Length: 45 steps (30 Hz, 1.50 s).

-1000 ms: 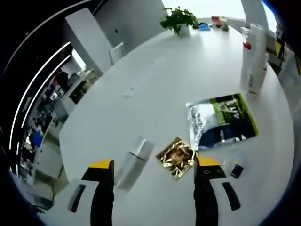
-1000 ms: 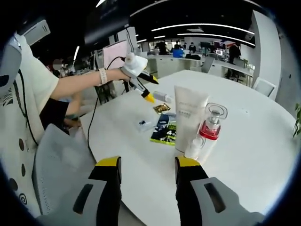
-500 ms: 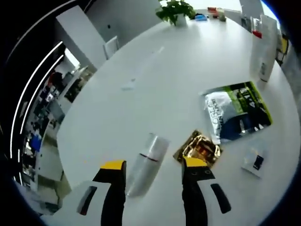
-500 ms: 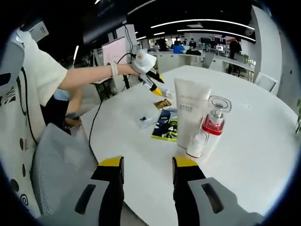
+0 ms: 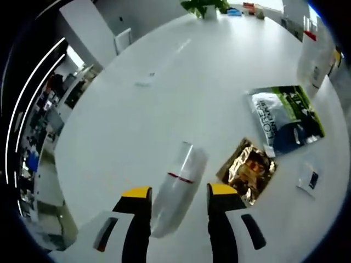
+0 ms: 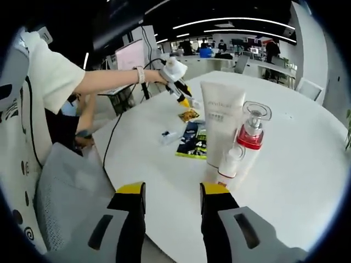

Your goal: Arrange the skincare products in the storage area until every visible bottle or jar stands upright without overlapping.

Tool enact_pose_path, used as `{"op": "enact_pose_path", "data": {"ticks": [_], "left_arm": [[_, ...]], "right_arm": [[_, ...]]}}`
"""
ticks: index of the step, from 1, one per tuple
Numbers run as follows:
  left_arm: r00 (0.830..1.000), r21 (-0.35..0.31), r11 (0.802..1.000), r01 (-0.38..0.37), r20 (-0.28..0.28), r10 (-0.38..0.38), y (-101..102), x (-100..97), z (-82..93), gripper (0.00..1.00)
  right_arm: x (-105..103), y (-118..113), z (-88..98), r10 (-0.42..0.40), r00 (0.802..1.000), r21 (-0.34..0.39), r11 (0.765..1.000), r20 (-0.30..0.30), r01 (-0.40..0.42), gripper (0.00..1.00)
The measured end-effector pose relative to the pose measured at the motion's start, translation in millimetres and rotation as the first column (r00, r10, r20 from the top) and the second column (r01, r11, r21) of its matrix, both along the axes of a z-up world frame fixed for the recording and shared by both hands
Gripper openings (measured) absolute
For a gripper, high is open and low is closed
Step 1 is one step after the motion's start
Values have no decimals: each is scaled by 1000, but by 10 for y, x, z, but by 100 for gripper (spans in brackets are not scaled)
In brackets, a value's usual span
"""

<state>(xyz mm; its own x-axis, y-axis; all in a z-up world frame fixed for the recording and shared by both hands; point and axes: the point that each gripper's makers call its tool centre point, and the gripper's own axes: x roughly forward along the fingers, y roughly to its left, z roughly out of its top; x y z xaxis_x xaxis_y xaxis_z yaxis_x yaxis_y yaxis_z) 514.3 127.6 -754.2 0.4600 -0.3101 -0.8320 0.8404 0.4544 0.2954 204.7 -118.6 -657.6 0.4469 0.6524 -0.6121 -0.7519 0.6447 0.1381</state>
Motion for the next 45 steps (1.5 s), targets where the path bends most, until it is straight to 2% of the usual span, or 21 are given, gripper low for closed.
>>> {"op": "enact_pose_path", "data": {"ticks": [2, 6, 7, 8, 13, 14, 25, 30, 34, 45], "left_arm": [[1000, 0, 1000, 1, -13, -1, 16, 16, -59, 33], [999, -33, 999, -15, -37, 14, 21, 46, -51, 30], [998, -52, 998, -23, -67, 20, 11, 24, -66, 29], [998, -53, 998, -20, -65, 17, 13, 35, -60, 27], [984, -133, 988, -77, -168, 54, -2, -55, -110, 20], [985, -129, 987, -94, -154, 74, 22, -16, -109, 20], [972, -154, 973, -173, -185, 143, 23, -54, -125, 20], [977, -145, 973, -179, -144, 158, 22, -52, -121, 19], [977, -125, 976, -178, -137, 160, -3, -105, -111, 19], [984, -156, 973, -169, -85, 157, -118, -206, 138, 19]], "right_arm": [[-2, 2, -13, -2, 1000, 2, 1000, -7, 2, 39], [6, 4, -46, -7, 1000, -1, 1000, -17, 7, 39], [5, 12, -56, -6, 1000, -2, 1000, -18, 6, 38], [4, 19, -62, -3, 1000, -2, 1000, -22, 3, 38], [10, 51, -63, -4, 1000, 5, 1000, -21, 4, 37], [13, 53, -64, -3, 1000, 5, 1000, -20, 3, 37], [-2, 89, -87, 14, 1000, 2, 1000, -27, -14, 37], [-12, 108, -99, 20, 999, 8, 1000, -28, -20, 36], [-2, 94, -75, 8, 1000, 22, 1000, -28, -7, 35], [-44, 43, -82, 7, 1000, 31, 999, -14, -7, 37]]}}
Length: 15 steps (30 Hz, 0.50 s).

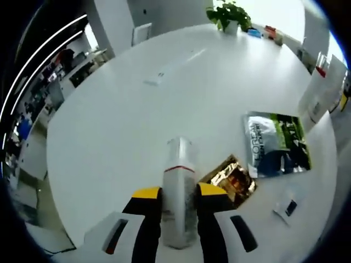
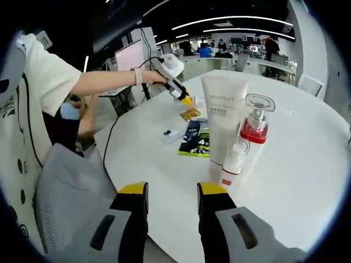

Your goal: Arrange the skincare products in the storage area until every visible bottle or jar stands upright without overlapping.

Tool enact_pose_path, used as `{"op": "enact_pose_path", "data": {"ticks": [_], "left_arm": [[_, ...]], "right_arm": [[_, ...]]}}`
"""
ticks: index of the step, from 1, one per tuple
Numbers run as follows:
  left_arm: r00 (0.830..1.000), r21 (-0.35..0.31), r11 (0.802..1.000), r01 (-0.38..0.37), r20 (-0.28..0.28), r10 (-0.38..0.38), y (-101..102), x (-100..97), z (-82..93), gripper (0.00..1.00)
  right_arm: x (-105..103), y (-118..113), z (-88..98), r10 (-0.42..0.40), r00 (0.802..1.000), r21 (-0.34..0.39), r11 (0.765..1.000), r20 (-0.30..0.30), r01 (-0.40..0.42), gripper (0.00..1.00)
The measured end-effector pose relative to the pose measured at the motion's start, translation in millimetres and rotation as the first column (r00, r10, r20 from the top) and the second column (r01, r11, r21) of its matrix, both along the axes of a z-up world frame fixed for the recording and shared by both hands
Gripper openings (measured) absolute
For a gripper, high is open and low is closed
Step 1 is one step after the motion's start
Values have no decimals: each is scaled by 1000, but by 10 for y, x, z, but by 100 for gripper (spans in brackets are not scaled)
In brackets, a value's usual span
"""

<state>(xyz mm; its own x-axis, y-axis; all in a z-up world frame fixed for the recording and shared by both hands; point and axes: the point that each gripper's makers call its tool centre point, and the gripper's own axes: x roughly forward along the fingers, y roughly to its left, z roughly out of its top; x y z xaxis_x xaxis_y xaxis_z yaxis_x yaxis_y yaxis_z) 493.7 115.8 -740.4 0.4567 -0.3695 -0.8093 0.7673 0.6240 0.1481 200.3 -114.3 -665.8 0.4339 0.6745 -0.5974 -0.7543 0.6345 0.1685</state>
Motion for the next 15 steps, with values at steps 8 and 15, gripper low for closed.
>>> {"op": "enact_pose_path", "data": {"ticks": [8, 15], "left_arm": [[999, -18, 1000, 15, 35, -14, -140, -190, 154, 19], [997, -32, 999, 27, 67, -25, -240, -462, 273, 19]], "right_arm": [[-28, 3, 17, 12, 1000, 31, 999, 6, -12, 32], [-75, -6, 0, 13, 1000, 36, 999, 6, -13, 31]]}}
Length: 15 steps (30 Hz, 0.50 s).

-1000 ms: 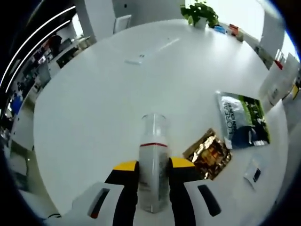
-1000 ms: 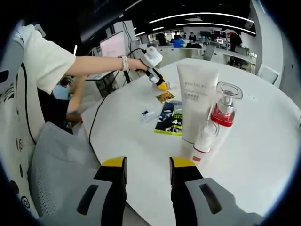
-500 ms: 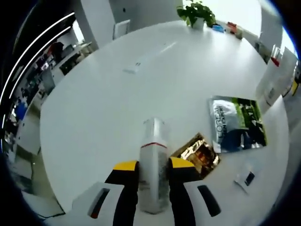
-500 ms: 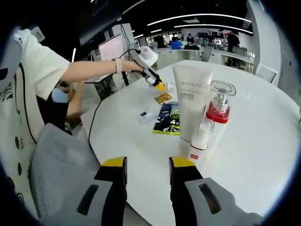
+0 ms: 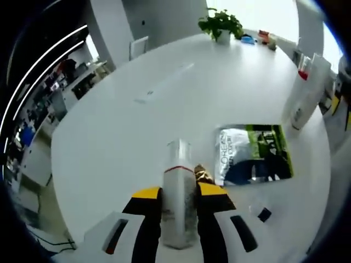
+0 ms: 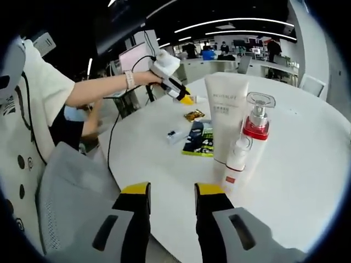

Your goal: Arrange the skincare products in the storage area until every visible bottle or jar stands upright without overlapping.

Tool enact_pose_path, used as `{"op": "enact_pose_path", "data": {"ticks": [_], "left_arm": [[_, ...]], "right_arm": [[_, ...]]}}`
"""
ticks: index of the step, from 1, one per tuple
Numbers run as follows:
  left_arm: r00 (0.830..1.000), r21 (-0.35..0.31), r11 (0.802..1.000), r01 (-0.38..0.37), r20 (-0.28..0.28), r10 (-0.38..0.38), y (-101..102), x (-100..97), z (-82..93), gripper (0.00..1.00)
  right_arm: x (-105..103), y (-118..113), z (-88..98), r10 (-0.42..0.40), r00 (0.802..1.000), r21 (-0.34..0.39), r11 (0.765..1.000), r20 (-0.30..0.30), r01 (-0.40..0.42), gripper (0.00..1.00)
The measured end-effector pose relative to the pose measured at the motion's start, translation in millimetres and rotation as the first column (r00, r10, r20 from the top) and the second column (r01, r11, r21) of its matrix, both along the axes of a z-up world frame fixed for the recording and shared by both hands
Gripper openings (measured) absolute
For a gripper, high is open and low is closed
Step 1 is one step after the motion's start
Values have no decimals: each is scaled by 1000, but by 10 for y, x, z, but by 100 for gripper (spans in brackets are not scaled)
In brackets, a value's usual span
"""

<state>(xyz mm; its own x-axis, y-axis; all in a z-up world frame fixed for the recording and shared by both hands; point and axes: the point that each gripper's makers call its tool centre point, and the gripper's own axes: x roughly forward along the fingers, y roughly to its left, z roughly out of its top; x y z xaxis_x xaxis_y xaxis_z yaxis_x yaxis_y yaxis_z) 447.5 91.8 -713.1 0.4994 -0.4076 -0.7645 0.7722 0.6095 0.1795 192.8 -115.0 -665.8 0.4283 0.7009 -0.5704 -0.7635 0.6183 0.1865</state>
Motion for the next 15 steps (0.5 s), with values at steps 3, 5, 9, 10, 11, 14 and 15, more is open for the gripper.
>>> {"op": "enact_pose_path", "data": {"ticks": [3, 5, 9, 10, 11, 14, 15], "left_arm": [[1000, -9, 1000, 7, 13, -7, -37, -113, 50, 19], [1000, -14, 1000, 16, 24, -16, -59, -200, 87, 19], [998, -27, 999, 27, 50, -26, -96, -328, 182, 19], [998, -31, 999, 33, 55, -31, -119, -383, 208, 19], [998, -32, 999, 35, 57, -33, -130, -419, 222, 19], [997, -37, 998, 48, 68, -45, -173, -571, 272, 19], [996, -42, 998, 51, 71, -48, -189, -629, 293, 19]], "right_arm": [[-17, 8, 5, 0, 1000, 4, 1000, 2, 0, 30], [-26, 14, 14, 3, 1000, 7, 1000, 6, -3, 28], [-42, 9, 36, 1, 1000, 16, 1000, 7, -1, 27], [-44, 8, 36, 1, 1000, 15, 1000, 8, -1, 27], [-46, 7, 35, 2, 1000, 14, 1000, 11, -2, 26], [-63, 17, 29, 8, 1000, 12, 1000, 11, -8, 26], [-73, 27, 31, 13, 1000, 12, 1000, 8, -13, 26]]}}
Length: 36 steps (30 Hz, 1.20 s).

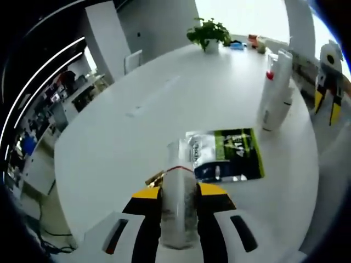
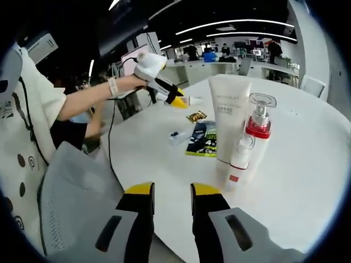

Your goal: Arrange the skincare products in the storage area until every visible bottle or jar stands upright without overlapping.

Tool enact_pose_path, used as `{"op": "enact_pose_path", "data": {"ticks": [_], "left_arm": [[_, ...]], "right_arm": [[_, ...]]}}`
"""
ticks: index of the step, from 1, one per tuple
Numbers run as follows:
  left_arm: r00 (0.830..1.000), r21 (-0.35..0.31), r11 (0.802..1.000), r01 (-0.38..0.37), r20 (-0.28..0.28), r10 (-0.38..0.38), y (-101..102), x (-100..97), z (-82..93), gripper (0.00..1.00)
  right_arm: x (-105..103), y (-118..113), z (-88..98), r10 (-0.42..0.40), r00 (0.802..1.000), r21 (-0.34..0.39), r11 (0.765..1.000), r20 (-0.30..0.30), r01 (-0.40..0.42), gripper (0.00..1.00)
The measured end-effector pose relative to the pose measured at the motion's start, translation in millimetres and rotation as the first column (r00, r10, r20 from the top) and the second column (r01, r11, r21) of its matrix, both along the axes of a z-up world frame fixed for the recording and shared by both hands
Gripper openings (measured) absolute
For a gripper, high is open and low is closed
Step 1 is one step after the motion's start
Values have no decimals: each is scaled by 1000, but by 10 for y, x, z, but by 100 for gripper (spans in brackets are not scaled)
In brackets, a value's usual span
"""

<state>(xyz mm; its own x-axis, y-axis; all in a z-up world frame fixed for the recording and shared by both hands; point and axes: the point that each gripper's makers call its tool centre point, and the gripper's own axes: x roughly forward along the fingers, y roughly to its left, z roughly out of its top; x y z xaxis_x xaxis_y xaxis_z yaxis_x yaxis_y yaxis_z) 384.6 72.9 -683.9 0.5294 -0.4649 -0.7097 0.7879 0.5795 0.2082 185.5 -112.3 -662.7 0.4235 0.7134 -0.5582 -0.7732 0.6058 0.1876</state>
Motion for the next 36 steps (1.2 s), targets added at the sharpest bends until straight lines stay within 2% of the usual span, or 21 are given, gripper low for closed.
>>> {"op": "enact_pose_path", "data": {"ticks": [6, 11, 16, 21, 27, 31, 32, 34, 36], "left_arm": [[1000, -50, 999, -2, 11, 2, -63, -291, 66, 19], [1000, -56, 998, 15, 8, -15, -157, -510, 71, 19], [1000, -85, 996, 11, -2, -11, -217, -650, 76, 19], [1000, -81, 996, 27, -12, -28, -306, -813, 57, 19], [999, -114, 993, 26, -16, -28, -425, -974, 87, 19], [999, -121, 992, 33, -11, -35, -490, -1071, 115, 19], [999, -125, 992, 31, -13, -33, -506, -1094, 121, 19], [999, -142, 989, 31, -4, -32, -559, -1158, 151, 19], [1000, -156, 987, 28, -5, -30, -600, -1227, 170, 19]], "right_arm": [[-17, 36, 1, 9, 1000, 14, 1000, 1, -9, 26], [-40, 41, -12, 14, 1000, 20, 1000, -5, -14, 25], [-41, 28, -15, 8, 1000, 28, 1000, -7, -7, 23], [-43, 26, -18, 5, 1000, 32, 999, -8, -5, 23], [-53, 56, -17, 4, 1000, 48, 999, -12, -4, 25], [-35, 84, 4, -23, 999, 93, 995, -29, 26, 25], [-32, 82, -7, -29, 999, 95, 995, -41, 33, 25], [-7, 81, -30, -31, 999, 77, 997, -24, 33, 26], [-6, 107, -26, -34, 999, 92, 995, -32, 37, 27]]}}
